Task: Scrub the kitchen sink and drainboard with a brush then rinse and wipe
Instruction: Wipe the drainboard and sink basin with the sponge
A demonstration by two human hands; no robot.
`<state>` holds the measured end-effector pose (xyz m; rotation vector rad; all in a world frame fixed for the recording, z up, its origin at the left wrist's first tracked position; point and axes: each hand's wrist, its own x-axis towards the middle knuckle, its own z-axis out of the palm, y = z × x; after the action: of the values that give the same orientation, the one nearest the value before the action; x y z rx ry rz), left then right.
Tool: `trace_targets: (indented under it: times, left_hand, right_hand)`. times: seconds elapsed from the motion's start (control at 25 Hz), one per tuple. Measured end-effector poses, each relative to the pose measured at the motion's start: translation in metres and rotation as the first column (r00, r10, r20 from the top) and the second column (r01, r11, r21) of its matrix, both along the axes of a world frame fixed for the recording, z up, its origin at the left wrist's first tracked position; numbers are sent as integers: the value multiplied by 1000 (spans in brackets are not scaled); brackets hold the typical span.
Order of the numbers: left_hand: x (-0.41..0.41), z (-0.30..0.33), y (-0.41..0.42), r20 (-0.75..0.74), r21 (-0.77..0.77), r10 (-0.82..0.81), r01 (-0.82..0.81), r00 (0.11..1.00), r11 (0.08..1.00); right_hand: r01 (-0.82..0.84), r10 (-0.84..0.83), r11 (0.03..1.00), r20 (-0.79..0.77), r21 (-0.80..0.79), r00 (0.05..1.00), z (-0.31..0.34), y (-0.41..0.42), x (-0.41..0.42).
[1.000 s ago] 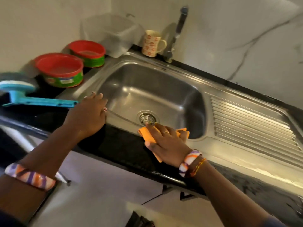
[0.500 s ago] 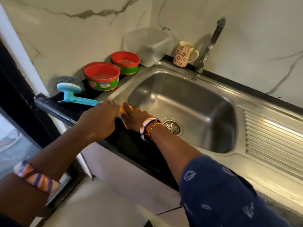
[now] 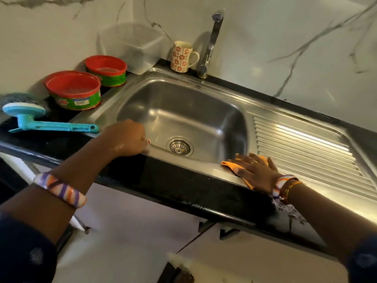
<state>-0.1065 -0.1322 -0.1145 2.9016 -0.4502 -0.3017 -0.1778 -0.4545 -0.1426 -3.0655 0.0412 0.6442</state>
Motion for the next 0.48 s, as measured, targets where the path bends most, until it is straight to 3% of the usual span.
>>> trace_targets:
  times: [0.12,0.2,0.32,0.4,0.48]
  left_hand:
    - [2,-2,2,10,-17,13,-13,1000,1000]
    - [5,-5,-2,43,19,16,-17,999,1000]
    - [15,-6,-11,62,70,21,-26,998,997]
    - [23,0,-9,12,57,21,-22,1000,998]
    - [28,7,1,-19,-27,57,-58,998,998]
  right_hand:
    - [-36,30,994,-53,-103,998,-9,-7,3]
    - [-221,216,968,-55,-117,975,-15,-7,5]
    - [-317,323,935,-9,160,946,-17,16,16]
    - [-315,347,812,26,491,937,-19,48,22]
    - [-259,312,746,21,614,950,-18,71,32]
